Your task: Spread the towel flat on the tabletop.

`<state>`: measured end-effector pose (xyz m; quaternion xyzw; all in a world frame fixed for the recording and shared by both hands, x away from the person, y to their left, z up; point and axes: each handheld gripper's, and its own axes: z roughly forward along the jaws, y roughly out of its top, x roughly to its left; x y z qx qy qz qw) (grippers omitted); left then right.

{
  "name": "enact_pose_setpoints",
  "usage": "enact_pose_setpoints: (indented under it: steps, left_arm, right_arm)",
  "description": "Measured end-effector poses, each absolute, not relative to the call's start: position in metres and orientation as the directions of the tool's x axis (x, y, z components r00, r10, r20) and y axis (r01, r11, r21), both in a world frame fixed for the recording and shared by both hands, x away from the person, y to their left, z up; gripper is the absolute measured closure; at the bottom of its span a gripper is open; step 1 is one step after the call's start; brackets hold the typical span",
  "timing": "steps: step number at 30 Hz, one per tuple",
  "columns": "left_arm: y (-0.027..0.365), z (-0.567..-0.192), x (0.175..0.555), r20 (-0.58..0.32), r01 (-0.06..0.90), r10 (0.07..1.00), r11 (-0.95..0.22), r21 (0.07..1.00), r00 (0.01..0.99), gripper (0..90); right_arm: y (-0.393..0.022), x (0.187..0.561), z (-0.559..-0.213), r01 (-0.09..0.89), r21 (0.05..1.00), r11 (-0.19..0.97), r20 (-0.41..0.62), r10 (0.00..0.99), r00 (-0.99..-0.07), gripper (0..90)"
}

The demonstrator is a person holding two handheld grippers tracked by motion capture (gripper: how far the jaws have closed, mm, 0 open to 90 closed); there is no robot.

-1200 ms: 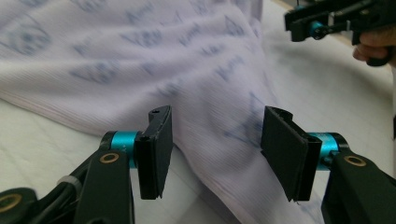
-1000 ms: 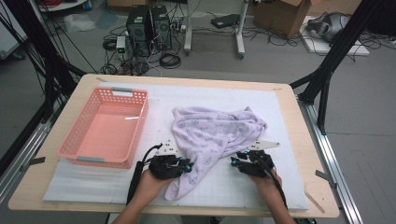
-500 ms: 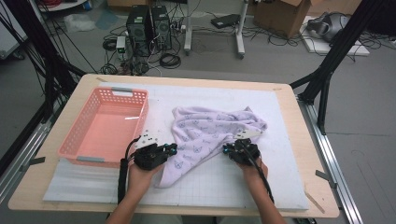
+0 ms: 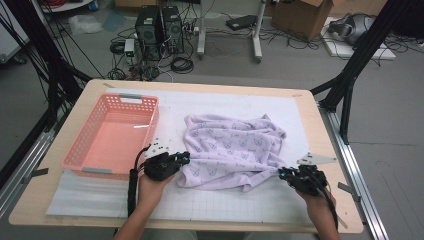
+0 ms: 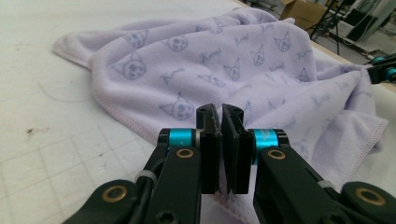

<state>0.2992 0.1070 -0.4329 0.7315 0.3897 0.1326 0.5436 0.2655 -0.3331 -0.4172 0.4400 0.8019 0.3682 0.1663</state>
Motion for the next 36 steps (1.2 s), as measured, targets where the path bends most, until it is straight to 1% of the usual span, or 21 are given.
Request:
enact_pose_setpoints:
  steps: [2,5,6,7,8,9,10,11,12,15,18,21,23,26,28,29,31,32,34,35,36]
  left_arm:
    - [0.101,-0.433,0.298,-0.221,0.420,0.708,-0.118,0.900,0.671,85.4]
    - [0.095,-0.436,0.297,-0.192,0.413,0.711,-0.151,0.898,0.677,84.9]
    - [0.094,-0.437,0.297,-0.187,0.415,0.715,-0.157,0.896,0.674,84.4]
    - [0.094,-0.437,0.297,-0.188,0.417,0.716,-0.157,0.895,0.673,83.2]
    - [0.094,-0.437,0.297,-0.192,0.421,0.717,-0.153,0.894,0.670,80.0]
    - [0.095,-0.437,0.298,-0.211,0.436,0.717,-0.143,0.889,0.664,72.7]
    - [0.096,-0.438,0.299,-0.227,0.449,0.714,-0.136,0.883,0.662,65.1]
    - [0.096,-0.438,0.299,-0.243,0.460,0.712,-0.126,0.879,0.659,58.4]
    - [0.095,-0.439,0.300,-0.258,0.469,0.704,-0.121,0.875,0.662,53.0]
    - [0.092,-0.440,0.300,-0.284,0.486,0.675,-0.126,0.865,0.681,45.3]
    - [0.085,-0.442,0.300,-0.290,0.496,0.648,-0.158,0.854,0.705,42.7]
    - [0.077,-0.445,0.301,-0.246,0.483,0.647,-0.217,0.848,0.721,41.4]
    - [0.073,-0.447,0.302,-0.243,0.490,0.643,-0.237,0.839,0.726,40.6]
    - [0.065,-0.451,0.301,-0.217,0.492,0.640,-0.288,0.821,0.737,41.1]
    - [0.059,-0.451,0.299,-0.176,0.477,0.640,-0.334,0.813,0.748,47.2]
    - [0.059,-0.451,0.298,-0.161,0.470,0.638,-0.350,0.810,0.753,58.2]
    - [0.057,-0.451,0.297,-0.145,0.465,0.643,-0.362,0.808,0.752,77.0]
    - [0.058,-0.451,0.298,-0.149,0.469,0.645,-0.358,0.808,0.749,79.2]
    - [0.061,-0.450,0.299,-0.156,0.465,0.649,-0.337,0.819,0.745,80.8]
    - [0.064,-0.449,0.299,-0.157,0.462,0.659,-0.318,0.828,0.736,81.3]
    - [0.067,-0.447,0.300,-0.168,0.462,0.664,-0.296,0.836,0.729,81.6]
  right_arm:
    - [-0.343,0.258,-0.415,0.591,0.737,0.329,0.048,0.846,-0.531,83.9]
    - [-0.349,0.250,-0.417,0.598,0.744,0.298,0.080,0.849,-0.522,82.9]
    - [-0.349,0.249,-0.417,0.599,0.742,0.300,0.080,0.848,-0.524,81.5]
    - [-0.349,0.248,-0.417,0.593,0.747,0.301,0.073,0.850,-0.522,75.7]
    - [-0.349,0.247,-0.416,0.589,0.754,0.292,0.067,0.857,-0.510,70.6]
    - [-0.350,0.246,-0.413,0.584,0.765,0.272,0.074,0.864,-0.499,66.9]
    - [-0.352,0.245,-0.410,0.571,0.783,0.247,0.083,0.868,-0.490,60.1]
    - [-0.353,0.244,-0.407,0.549,0.807,0.218,0.083,0.879,-0.470,55.4]
    - [-0.355,0.244,-0.405,0.529,0.825,0.199,0.074,0.890,-0.450,54.1]
    - [-0.358,0.248,-0.406,0.525,0.831,0.183,0.068,0.904,-0.423,52.9]
    - [-0.356,0.257,-0.415,0.555,0.812,0.181,0.079,0.908,-0.411,52.3]
    - [-0.348,0.262,-0.421,0.569,0.799,0.195,0.079,0.904,-0.421,52.3]
    - [-0.344,0.262,-0.421,0.562,0.798,0.216,0.065,0.897,-0.437,51.6]
    - [-0.341,0.262,-0.424,0.567,0.792,0.228,0.063,0.892,-0.447,48.4]
    - [-0.336,0.265,-0.428,0.572,0.784,0.240,0.061,0.888,-0.456,46.9]
    - [-0.334,0.268,-0.432,0.576,0.781,0.243,0.066,0.884,-0.462,45.9]
    - [-0.327,0.274,-0.437,0.587,0.765,0.265,0.061,0.878,-0.475,45.8]
    - [-0.324,0.276,-0.439,0.588,0.759,0.278,0.051,0.876,-0.480,46.3]
    - [-0.316,0.282,-0.443,0.594,0.735,0.327,0.024,0.863,-0.504,52.6]
    - [-0.313,0.284,-0.444,0.595,0.725,0.348,0.010,0.857,-0.515,57.5]
    - [-0.312,0.286,-0.443,0.592,0.726,0.350,0.009,0.856,-0.517,70.7]
